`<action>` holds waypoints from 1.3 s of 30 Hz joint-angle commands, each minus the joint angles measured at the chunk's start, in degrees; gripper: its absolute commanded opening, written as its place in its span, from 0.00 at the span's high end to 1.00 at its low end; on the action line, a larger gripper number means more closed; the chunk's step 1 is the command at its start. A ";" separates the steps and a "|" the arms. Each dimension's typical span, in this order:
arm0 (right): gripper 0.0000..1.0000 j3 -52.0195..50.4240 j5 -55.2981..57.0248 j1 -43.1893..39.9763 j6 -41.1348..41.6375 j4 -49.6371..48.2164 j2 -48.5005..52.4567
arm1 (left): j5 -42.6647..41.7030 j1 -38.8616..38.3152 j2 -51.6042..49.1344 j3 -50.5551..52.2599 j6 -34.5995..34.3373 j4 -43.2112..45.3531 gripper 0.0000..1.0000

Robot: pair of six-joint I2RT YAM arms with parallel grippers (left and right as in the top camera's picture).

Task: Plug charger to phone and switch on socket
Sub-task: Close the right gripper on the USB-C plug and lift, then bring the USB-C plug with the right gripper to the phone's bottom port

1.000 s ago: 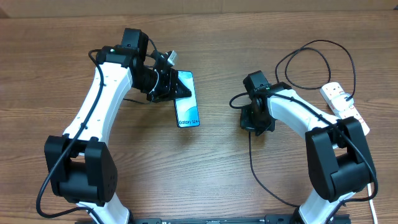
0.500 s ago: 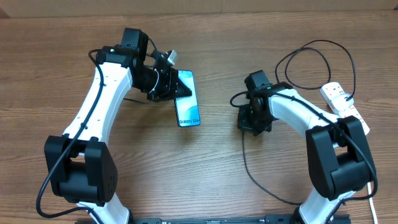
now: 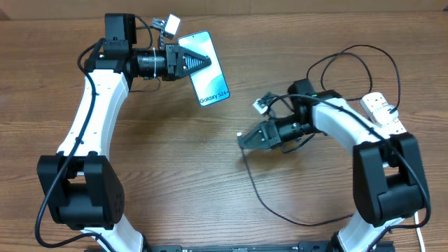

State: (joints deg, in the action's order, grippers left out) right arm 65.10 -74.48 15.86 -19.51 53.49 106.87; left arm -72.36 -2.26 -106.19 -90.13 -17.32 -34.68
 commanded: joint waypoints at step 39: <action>0.96 12.41 -1.40 2.91 -0.46 0.44 -4.66 | -3.26 -2.58 0.55 -0.72 8.55 -8.79 0.96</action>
State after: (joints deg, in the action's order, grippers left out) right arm 75.88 -74.37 19.73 -19.35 54.39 104.64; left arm -74.13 -4.99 -106.19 -90.13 -10.26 -43.70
